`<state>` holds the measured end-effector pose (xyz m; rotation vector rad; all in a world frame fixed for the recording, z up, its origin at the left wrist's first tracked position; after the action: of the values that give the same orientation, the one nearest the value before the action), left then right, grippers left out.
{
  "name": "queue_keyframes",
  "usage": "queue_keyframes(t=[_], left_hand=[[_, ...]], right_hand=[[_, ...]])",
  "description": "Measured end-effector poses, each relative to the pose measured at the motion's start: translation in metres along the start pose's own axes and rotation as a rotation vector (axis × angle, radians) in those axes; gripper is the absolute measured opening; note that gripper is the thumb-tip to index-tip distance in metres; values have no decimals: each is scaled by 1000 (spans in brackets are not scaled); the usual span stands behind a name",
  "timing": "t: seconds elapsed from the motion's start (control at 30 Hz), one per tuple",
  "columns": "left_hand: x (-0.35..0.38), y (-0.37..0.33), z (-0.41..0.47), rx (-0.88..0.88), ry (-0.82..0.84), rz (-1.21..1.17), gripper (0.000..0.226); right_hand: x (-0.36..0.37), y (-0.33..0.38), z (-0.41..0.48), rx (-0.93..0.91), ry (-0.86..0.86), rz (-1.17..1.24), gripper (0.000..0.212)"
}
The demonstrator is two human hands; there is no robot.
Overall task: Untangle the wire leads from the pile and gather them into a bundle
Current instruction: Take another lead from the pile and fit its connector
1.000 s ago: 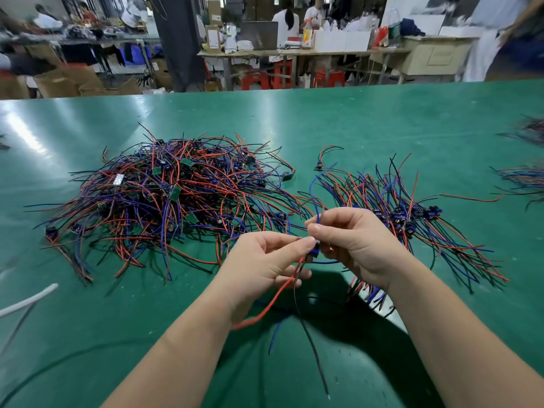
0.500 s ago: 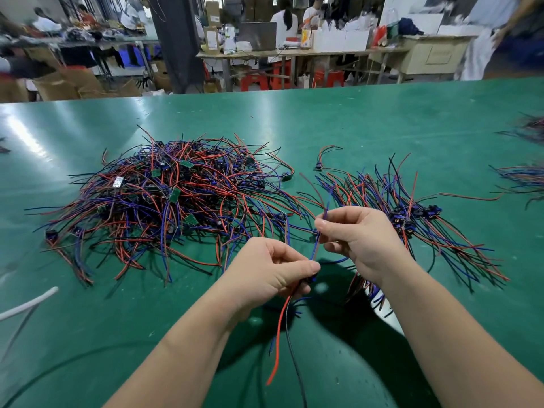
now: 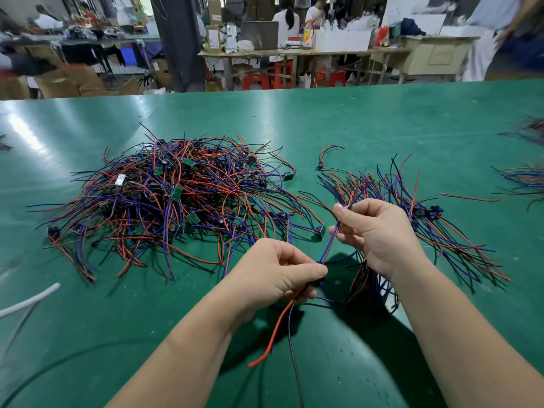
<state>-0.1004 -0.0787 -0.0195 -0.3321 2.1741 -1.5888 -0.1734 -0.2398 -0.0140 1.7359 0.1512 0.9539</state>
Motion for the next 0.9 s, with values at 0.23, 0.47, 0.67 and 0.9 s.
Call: queue_keyframes(t=[0.23, 0.47, 0.67, 0.9], left_hand=[[2, 5, 0, -22, 56, 79, 14], [1, 2, -4, 4, 99, 156, 13], [-2, 2, -7, 86, 210, 244, 9], [-5, 1, -8, 126, 227, 318, 16]], right_hand=[[-10, 5, 6, -58, -71, -18, 35], [-10, 4, 7, -90, -116, -103, 39], [-9, 0, 8, 31, -134, -127, 38], [-9, 4, 5, 328, -189, 146, 28]])
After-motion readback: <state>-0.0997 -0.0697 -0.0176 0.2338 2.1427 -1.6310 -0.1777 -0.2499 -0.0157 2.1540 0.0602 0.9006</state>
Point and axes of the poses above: each hand's wrist, its own z-axis towards the middle knuckle, its own x-axis out of the palm, y = z × x, the point moved 2 cm from there along z, towards the middle knuckle, and after that the axes turned 14 degrees about z, right-handed, at the moved point
